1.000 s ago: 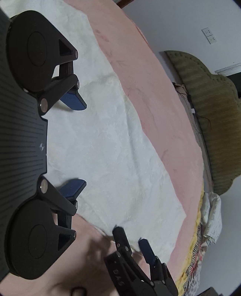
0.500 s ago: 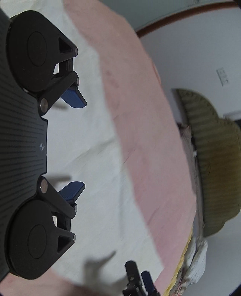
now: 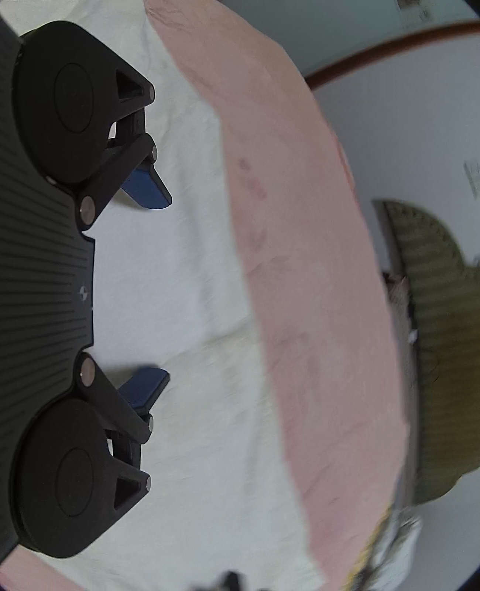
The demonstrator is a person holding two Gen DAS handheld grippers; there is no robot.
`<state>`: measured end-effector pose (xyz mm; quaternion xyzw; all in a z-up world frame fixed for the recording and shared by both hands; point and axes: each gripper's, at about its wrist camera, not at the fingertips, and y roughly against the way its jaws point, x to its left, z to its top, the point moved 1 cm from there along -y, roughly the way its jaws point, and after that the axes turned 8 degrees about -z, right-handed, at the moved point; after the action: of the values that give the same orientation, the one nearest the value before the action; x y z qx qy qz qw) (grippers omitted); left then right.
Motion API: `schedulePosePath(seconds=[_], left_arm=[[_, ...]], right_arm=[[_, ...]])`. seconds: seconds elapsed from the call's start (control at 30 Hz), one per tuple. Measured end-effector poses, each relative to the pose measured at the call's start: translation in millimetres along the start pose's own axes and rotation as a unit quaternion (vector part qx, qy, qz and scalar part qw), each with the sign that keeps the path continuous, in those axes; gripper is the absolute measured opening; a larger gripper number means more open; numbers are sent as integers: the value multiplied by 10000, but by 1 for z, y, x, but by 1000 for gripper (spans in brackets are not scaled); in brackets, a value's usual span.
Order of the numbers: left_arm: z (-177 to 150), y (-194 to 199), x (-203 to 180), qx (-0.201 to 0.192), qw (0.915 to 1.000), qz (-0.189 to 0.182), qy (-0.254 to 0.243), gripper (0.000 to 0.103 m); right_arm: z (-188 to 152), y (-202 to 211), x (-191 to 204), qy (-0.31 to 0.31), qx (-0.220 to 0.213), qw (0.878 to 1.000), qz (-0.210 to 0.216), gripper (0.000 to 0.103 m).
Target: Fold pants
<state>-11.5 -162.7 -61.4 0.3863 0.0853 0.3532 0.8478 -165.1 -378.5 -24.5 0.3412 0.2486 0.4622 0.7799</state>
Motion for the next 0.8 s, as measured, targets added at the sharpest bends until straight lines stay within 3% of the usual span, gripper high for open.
schedulePosePath(seconds=[0.1, 0.17, 0.27, 0.4, 0.43, 0.47, 0.57, 0.63, 0.67, 0.7, 0.73, 0.8], left_arm=[[-3, 18, -5, -151, 9996, 186, -120, 92], [1, 37, -4, -461, 9989, 12, -18, 95], [6, 49, -13, -652, 9973, -342, 31, 98], [-10, 24, -39, 83, 9972, -708, -233, 92], [-17, 23, -42, 60, 9975, -686, -176, 92], [-21, 27, -43, -74, 9977, -661, -97, 92], [-17, 35, -47, -102, 9954, -931, -184, 93], [-11, 38, -47, -229, 9964, -802, -162, 94], [-7, 39, -47, -283, 9966, -762, -115, 94], [-3, 39, -46, -313, 9964, -786, -16, 94], [2, 39, -44, -332, 9954, -887, 137, 94], [14, 36, -37, -355, 9891, -1295, 604, 95]], right_arm=[[-12, 33, -27, -920, -410, 9923, -726, 87], [-27, 67, -50, -1648, -877, 9793, -781, 87], [-57, 91, -89, -3042, -762, 9494, -187, 87], [-92, 77, -105, -4148, -238, 9036, 1040, 88], [-96, 70, -103, -4232, -149, 8976, 1224, 88], [-97, 63, -99, -4247, -123, 8955, 1327, 88], [-87, 53, -92, -3971, -372, 9081, 1280, 88], [-81, 46, -92, -4026, -569, 9047, 1273, 87], [-78, 40, -95, -4079, -692, 9021, 1228, 84], [-76, 34, -100, -4166, -785, 8985, 1141, 72], [-76, 29, -103, -4273, -839, 8943, 1026, 47], [-80, 19, -111, -4586, -779, 8812, 840, 21]])
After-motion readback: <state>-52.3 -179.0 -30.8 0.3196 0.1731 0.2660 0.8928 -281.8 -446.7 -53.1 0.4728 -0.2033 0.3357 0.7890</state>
